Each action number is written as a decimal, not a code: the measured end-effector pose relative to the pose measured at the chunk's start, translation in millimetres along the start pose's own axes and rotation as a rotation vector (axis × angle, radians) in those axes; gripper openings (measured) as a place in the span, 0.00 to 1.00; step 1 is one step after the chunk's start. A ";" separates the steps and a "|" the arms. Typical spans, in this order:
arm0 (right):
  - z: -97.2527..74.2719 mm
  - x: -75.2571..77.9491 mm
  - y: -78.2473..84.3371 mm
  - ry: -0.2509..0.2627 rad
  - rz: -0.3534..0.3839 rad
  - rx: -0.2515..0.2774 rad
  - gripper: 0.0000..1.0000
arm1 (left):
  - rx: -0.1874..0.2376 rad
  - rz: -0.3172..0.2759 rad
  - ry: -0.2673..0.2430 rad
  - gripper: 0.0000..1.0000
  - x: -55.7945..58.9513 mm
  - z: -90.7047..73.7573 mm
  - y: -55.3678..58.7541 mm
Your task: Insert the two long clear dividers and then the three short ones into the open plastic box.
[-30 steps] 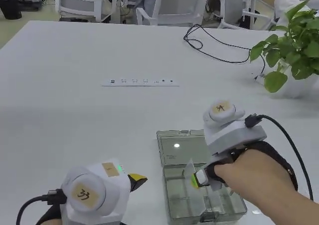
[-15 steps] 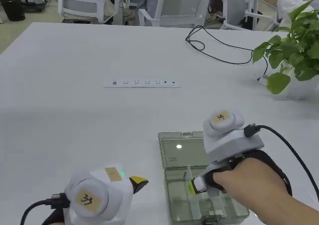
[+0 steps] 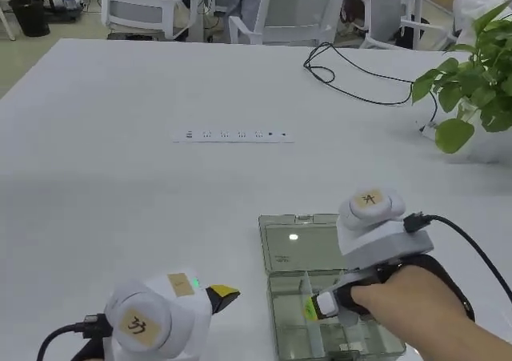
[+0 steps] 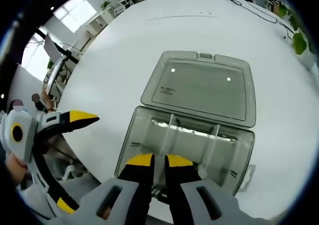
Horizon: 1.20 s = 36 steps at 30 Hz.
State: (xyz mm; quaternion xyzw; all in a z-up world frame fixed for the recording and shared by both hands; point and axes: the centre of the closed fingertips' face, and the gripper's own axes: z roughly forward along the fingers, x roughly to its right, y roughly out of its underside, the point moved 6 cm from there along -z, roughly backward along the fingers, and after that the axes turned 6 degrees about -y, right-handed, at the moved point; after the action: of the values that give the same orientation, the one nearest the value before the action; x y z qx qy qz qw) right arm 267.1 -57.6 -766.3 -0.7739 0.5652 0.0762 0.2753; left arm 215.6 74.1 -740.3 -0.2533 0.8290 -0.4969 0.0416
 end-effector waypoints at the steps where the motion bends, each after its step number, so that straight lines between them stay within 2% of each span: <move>1: -0.4 0.4 0.4 -0.008 0.002 0.004 0.10 | -0.001 0.002 -0.003 1.00 -0.6 -0.2 -0.1; 8: -9.3 2.4 -1.1 -0.095 0.051 0.078 0.15 | 0.000 0.020 -0.018 1.00 -5.3 -1.2 -0.7; 11: -18.3 3.1 -5.3 -0.126 0.061 0.121 0.18 | 0.000 0.024 -0.025 1.00 -7.5 -1.5 -1.1; 13: -28.3 2.4 -10.1 -0.177 0.066 0.167 0.19 | 0.000 0.026 -0.030 1.00 -8.4 -3.0 -2.3; 16: -40.4 5.1 -14.9 -0.218 0.075 0.215 0.22 | 0.001 0.025 -0.038 1.00 -9.2 -4.8 -3.3; 17: -46.8 6.0 -17.5 -0.250 0.074 0.237 0.24 | 0.002 0.028 -0.045 1.00 -8.9 -6.6 -4.4; 18: -54.3 8.7 -21.7 -0.262 0.024 0.275 0.26 | 0.002 0.027 -0.048 1.00 -8.8 -7.4 -4.8; 19: -59.1 10.5 -23.1 -0.266 0.007 0.289 0.28 | 0.003 0.026 -0.051 1.00 -8.7 -8.1 -5.3; 20: -65.9 13.6 -20.5 -0.272 -0.003 0.268 0.31 | 0.002 0.027 -0.059 1.00 -8.8 -9.0 -5.6; 21: -70.7 15.3 -21.8 -0.286 -0.047 0.281 0.32 | 0.001 0.027 -0.062 1.00 -8.9 -9.2 -5.7; 22: -78.6 17.5 -19.9 -0.282 -0.040 0.289 0.32 | 0.000 0.024 -0.069 1.00 -8.7 -9.7 -6.1; 24: -89.5 21.3 -19.2 -0.304 -0.081 0.309 0.34 | 0.006 0.021 -0.086 1.00 -8.0 -11.4 -8.6; 26: -95.4 24.7 -16.7 -0.303 -0.083 0.303 0.38 | 0.005 0.018 -0.102 1.00 -9.0 -12.1 -9.3; 27: -101.5 28.4 -15.7 -0.302 -0.154 0.309 0.39 | 0.009 0.011 -0.109 1.00 -9.2 -12.8 -10.4; 31: -114.8 43.0 -2.7 -0.272 -0.304 0.246 0.45 | 0.019 0.006 -0.138 1.00 -7.9 -15.6 -14.6; 34: -119.8 51.8 5.8 -0.267 -0.398 0.210 0.51 | 0.013 0.003 -0.153 1.00 -8.1 -16.8 -13.7; 35: -120.5 56.5 11.1 -0.269 -0.425 0.176 0.52 | 0.023 -0.004 -0.161 1.00 -8.2 -18.0 -14.8; 36: -121.0 58.9 13.3 -0.267 -0.460 0.165 0.53 | 0.026 -0.010 -0.167 1.00 -8.2 -18.6 -15.3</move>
State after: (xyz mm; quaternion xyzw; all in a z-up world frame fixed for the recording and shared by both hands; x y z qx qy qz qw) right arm 252.1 -171.4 -694.9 -0.8399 0.3377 0.0670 0.4196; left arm 222.5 87.0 -719.5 -0.2974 0.8147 -0.4851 0.1114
